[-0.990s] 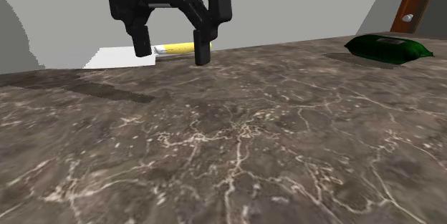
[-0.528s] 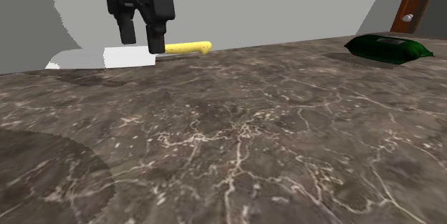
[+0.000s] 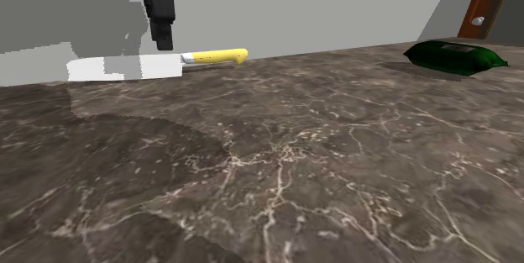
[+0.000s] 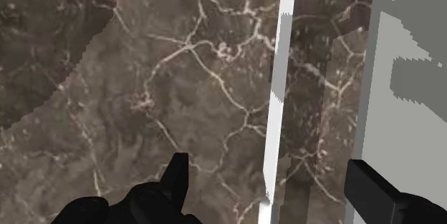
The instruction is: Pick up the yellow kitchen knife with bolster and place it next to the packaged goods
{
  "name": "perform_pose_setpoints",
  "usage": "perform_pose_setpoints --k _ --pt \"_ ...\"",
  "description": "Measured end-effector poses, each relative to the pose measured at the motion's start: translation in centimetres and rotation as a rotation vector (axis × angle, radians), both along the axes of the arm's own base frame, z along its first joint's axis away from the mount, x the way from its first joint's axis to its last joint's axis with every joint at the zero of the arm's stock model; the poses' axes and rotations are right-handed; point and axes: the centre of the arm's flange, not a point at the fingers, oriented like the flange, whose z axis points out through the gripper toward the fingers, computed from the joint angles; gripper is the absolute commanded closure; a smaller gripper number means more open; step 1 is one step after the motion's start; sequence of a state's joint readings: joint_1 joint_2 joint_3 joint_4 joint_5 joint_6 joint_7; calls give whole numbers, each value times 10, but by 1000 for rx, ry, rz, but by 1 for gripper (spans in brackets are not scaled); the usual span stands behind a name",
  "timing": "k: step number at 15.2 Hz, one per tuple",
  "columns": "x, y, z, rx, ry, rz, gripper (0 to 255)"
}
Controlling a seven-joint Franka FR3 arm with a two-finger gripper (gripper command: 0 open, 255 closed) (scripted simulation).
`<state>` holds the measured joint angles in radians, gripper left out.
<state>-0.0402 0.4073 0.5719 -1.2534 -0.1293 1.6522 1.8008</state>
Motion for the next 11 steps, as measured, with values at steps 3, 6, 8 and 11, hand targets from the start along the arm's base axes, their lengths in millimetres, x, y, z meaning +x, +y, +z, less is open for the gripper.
perform_pose_setpoints --k 3,6,8,11 --pt "7 1 -9 3 1 -28 0" --pt "9 4 -25 3 1 -32 0" --pt "9 4 -35 3 1 -32 0" --pt "9 4 -38 3 0 -33 0"
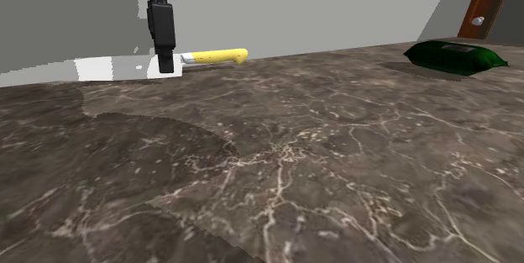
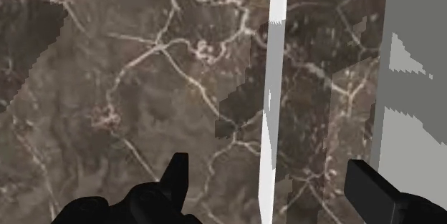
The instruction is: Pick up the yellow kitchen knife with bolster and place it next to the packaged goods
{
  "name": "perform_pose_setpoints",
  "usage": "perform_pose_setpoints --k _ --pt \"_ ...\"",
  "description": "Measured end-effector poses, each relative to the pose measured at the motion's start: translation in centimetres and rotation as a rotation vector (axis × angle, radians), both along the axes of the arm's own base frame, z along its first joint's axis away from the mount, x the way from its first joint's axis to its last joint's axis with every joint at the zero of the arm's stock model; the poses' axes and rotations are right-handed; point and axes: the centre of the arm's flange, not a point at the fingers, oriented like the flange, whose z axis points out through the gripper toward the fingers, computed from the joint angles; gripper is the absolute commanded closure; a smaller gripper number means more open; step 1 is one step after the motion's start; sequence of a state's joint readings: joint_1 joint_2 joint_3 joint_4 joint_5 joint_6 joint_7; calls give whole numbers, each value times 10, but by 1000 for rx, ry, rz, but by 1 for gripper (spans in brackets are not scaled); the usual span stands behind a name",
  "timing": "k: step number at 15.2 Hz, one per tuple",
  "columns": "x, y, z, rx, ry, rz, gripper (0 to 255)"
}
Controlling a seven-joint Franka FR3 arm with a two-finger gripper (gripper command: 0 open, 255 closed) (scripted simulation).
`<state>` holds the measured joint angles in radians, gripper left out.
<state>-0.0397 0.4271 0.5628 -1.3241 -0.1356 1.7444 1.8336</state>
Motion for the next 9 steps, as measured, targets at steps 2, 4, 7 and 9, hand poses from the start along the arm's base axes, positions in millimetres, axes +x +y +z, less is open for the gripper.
perform_pose_setpoints --k 2,4,7,9 --pt "0 0 0 0 0 0 0" --pt "0 0 0 0 0 0 255" --pt "0 0 0 0 0 0 255" --pt "0 0 0 0 0 0 255"
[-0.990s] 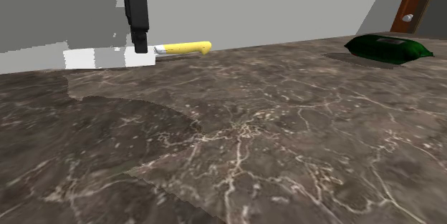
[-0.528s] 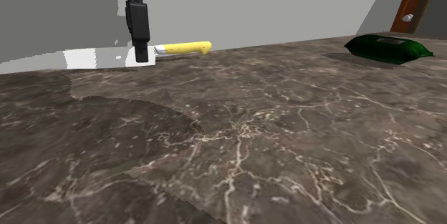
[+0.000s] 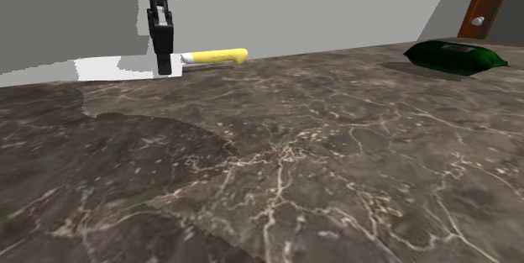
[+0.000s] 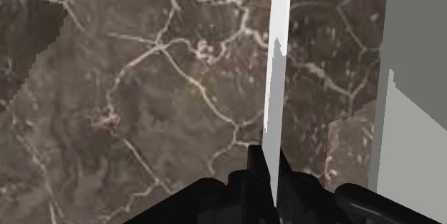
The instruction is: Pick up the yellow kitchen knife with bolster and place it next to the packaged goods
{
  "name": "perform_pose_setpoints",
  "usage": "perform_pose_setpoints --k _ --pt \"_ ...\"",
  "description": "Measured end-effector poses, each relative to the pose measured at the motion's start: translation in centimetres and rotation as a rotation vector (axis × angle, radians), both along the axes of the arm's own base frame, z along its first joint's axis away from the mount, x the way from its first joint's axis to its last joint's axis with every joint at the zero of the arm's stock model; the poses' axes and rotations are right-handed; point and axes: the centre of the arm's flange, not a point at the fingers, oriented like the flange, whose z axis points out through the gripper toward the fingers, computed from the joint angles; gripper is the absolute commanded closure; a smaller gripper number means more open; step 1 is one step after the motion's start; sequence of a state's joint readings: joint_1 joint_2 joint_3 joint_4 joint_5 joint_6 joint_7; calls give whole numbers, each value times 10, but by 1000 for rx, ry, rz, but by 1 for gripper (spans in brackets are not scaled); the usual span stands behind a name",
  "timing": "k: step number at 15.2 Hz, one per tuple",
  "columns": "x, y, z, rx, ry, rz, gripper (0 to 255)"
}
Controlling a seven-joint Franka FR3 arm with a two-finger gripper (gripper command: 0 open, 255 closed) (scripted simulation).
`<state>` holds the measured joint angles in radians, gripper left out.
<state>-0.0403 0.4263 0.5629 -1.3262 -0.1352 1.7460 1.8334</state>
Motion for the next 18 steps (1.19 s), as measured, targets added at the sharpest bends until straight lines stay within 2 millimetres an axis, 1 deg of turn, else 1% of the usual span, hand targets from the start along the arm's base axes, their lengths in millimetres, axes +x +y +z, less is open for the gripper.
perform_pose_setpoints --k 6,18 --pt "0 0 3 0 -1 0 255" --pt "0 0 64 0 -1 0 255"
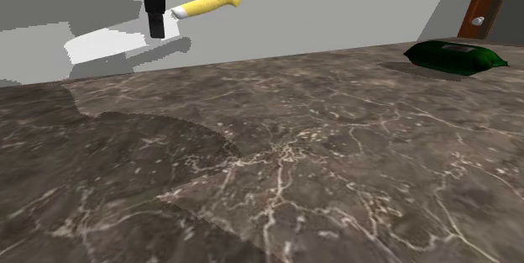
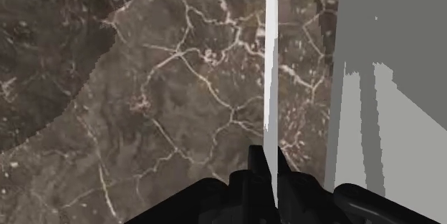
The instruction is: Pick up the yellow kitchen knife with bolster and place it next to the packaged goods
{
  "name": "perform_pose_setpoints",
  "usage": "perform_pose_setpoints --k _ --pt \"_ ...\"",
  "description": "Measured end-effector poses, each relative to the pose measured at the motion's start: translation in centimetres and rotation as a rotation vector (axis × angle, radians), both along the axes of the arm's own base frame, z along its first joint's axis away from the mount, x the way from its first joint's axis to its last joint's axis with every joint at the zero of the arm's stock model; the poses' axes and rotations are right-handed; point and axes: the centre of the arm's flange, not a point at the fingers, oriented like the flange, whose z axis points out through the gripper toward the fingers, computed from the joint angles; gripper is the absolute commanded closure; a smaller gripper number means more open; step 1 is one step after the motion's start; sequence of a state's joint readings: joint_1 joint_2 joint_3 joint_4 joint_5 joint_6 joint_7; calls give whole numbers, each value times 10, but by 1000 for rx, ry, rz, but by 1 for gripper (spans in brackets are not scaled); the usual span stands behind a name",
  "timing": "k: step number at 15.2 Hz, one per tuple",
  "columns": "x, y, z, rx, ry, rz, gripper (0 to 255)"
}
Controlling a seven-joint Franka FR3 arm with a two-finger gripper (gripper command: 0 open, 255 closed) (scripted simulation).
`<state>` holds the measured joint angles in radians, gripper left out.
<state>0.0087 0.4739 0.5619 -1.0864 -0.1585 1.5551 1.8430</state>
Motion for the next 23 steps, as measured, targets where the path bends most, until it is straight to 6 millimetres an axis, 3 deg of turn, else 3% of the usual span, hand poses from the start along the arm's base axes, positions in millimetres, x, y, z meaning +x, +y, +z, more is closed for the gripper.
perform_pose_setpoints --k 12,23 --pt "-1 -6 59 1 8 2 255" --pt "-58 -131 64 -1 0 0 255"
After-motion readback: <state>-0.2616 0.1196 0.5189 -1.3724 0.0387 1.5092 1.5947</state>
